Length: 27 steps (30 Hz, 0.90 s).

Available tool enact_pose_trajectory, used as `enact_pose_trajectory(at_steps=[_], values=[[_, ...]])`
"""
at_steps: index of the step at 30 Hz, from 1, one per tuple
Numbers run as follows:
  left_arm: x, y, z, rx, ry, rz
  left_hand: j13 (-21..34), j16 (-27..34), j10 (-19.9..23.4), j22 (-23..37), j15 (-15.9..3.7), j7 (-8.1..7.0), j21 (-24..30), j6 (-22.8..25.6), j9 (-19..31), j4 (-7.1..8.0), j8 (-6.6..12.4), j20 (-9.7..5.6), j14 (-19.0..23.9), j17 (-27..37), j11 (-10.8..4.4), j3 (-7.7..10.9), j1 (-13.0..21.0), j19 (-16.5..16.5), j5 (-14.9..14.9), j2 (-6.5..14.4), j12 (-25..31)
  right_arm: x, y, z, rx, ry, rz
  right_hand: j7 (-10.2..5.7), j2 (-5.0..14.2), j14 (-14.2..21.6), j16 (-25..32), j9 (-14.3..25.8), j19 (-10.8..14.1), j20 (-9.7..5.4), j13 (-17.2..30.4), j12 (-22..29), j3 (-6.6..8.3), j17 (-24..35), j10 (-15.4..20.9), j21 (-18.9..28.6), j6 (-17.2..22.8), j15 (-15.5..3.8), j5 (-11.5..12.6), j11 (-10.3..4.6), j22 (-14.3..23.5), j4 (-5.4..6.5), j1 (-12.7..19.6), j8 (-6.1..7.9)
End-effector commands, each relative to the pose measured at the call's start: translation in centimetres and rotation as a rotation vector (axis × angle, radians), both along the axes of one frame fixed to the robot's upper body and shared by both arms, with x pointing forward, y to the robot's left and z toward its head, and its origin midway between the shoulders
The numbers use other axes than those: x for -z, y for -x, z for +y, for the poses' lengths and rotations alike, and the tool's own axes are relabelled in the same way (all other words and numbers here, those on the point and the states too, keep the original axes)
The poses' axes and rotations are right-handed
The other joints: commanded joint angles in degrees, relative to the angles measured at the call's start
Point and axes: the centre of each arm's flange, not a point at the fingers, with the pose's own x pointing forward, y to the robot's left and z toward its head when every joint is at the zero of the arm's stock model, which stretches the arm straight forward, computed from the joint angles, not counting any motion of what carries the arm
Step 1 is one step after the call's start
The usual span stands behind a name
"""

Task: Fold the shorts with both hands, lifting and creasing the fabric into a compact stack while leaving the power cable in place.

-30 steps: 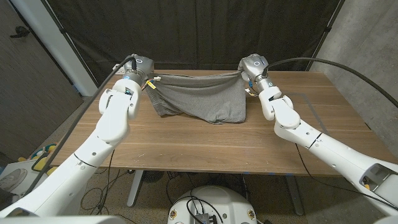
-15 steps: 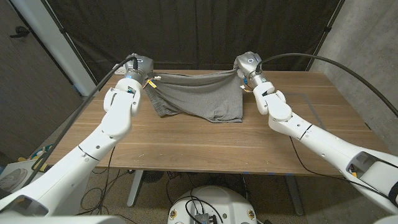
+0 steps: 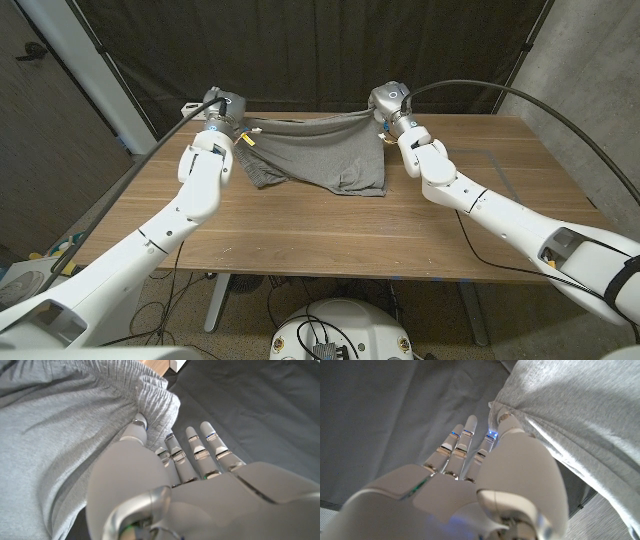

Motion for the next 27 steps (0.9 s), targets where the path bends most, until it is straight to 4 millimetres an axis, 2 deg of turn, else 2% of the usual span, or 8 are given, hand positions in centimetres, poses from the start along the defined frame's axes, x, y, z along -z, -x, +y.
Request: enact_pose_trajectory(at_steps=[1, 17, 21, 22, 24, 25, 26, 27], values=[[1.0, -2.2, 0.4, -0.096, -0.019, -0.019, 0.27, -0.02, 0.60, -0.04, -9.71, -0.90, 0.39, 0.68, 0.14, -0.01, 0.51, 0.33, 0.65, 0.10, -0.05, 0.29, 0.66, 0.14, 0.17, -0.05, 0.36, -0.8, -1.6, 1.4, 0.011, 0.026, 0.005, -0.02, 0.19, 0.62, -0.28, 0.12, 0.68, 0.05, -0.04, -0.34, 0.49, 0.16, 0.79, 0.47, -0.17, -10.17, -0.14, 0.03, -0.05, -0.11, 0.83, -0.45], [1.7, -4.5, 0.6, -0.201, -0.046, -0.056, 0.28, -0.07, 0.61, -0.34, -9.60, -1.37, 0.83, -1.27, -0.18, 0.51, -0.46, 1.04, 1.10, 0.20, -0.01, 0.75, -0.16, -0.13, -0.24, 0.67, 0.13, -1.4, -3.2, 2.5, 0.018, 0.043, 0.012, 0.19, 0.63, 1.19, -0.94, -0.02, 0.81, 0.24, -0.39, -0.96, 1.22, -0.04, 0.21, 0.52, -1.23, -10.09, -0.09, 0.03, -0.10, -0.03, 1.04, -1.25], [1.9, -5.2, 0.4, -0.231, -0.058, -0.052, 0.25, -0.15, 0.24, -0.46, -9.59, -1.99, 1.03, -2.41, -0.31, 0.63, -1.05, 1.21, 1.19, 0.21, 0.08, 0.97, -0.48, -0.24, -0.41, 0.83, -0.12, -1.4, -3.6, 2.6, 0.039, 0.045, 0.026, 0.21, 0.82, 1.38, -1.04, -0.05, 0.87, 0.30, -0.45, -1.21, 1.47, -0.03, -0.19, 0.55, -1.98, -10.16, -0.09, 0.12, -0.10, 0.01, 1.13, -1.64], [1.9, -5.4, 0.4, -0.240, -0.056, -0.047, 0.18, -0.19, -0.15, -0.50, -9.62, -2.21, 1.10, -2.97, -0.36, 0.66, -1.33, 1.23, 1.20, 0.21, 0.11, 1.06, -0.58, -0.35, -0.47, 0.89, -0.35, -1.4, -3.6, 2.5, 0.033, 0.041, 0.029, -0.13, 0.84, 1.48, -1.02, -0.06, 0.82, 0.31, -0.49, -1.35, 1.51, 0.00, -0.45, 0.54, -2.37, -10.09, -0.11, 0.16, -0.10, 0.06, 1.09, -1.84], [2.0, -5.8, 0.4, -0.245, -0.062, -0.043, -0.40, -0.33, -2.10, -0.73, -9.51, -3.36, 1.54, -6.76, -0.56, 0.80, -3.13, 1.45, 0.97, 0.32, 0.13, 1.37, -1.13, -0.58, -0.73, 1.12, -1.62, -1.2, -3.7, 2.6, 0.053, 0.044, 0.033, -0.56, 0.88, 1.42, -1.35, -0.07, 0.94, 0.35, -0.58, -1.75, 1.83, -0.08, -1.11, 0.59, -3.71, -10.14, -0.11, 0.17, -0.10, 0.02, 1.24, -2.45], [2.0, -5.9, 0.4, -0.253, -0.062, -0.038, -0.50, -0.34, -2.23, -0.77, -9.52, -3.55, 1.61, -7.40, -0.58, 0.84, -3.43, 1.46, 0.92, 0.34, 0.12, 1.43, -1.23, -0.62, -0.76, 1.18, -1.76, -1.2, -3.9, 2.5, 0.055, 0.047, 0.039, -1.21, 0.82, 1.35, -1.71, -0.08, 1.02, 0.46, -0.64, -2.27, 2.10, -0.15, -2.05, 0.63, -5.65, -10.09, -0.15, 0.26, -0.11, 0.07, 1.24, -3.27], [2.1, -6.1, 0.3, -0.260, -0.067, -0.038, -0.86, -0.36, -3.11, -0.88, -9.55, -4.29, 1.85, -9.31, -0.66, 0.82, -4.35, 1.58, 0.80, 0.41, 0.14, 1.63, -1.39, -0.71, -0.81, 1.28, -2.36, -1.2, -3.9, 2.4, 0.050, 0.039, 0.042, -1.73, 0.79, 1.43, -1.78, -0.06, 0.95, 0.39, -0.71, -2.57, 2.19, -0.10, -2.52, 0.60, -6.49, -10.11, -0.18, 0.22, -0.11, 0.12, 1.20, -3.59], [2.2, -6.3, 0.3, -0.267, -0.067, -0.044, -1.16, -0.42, -3.90, -0.96, -9.51, -4.87, 2.05, -10.81, -0.71, 0.82, -5.08, 1.64, 0.68, 0.42, 0.13, 1.75, -1.60, -0.85, -0.84, 1.26, -2.81, -1.1, -3.9, 2.4, 0.053, 0.040, 0.042, -2.65, 0.70, 1.38, -2.07, -0.03, 1.00, 0.52, -0.91, -3.46, 2.49, -0.04, -4.02, 0.64, -9.10, -10.13, -0.23, 0.27, -0.11, 0.11, 1.25, -4.51]])
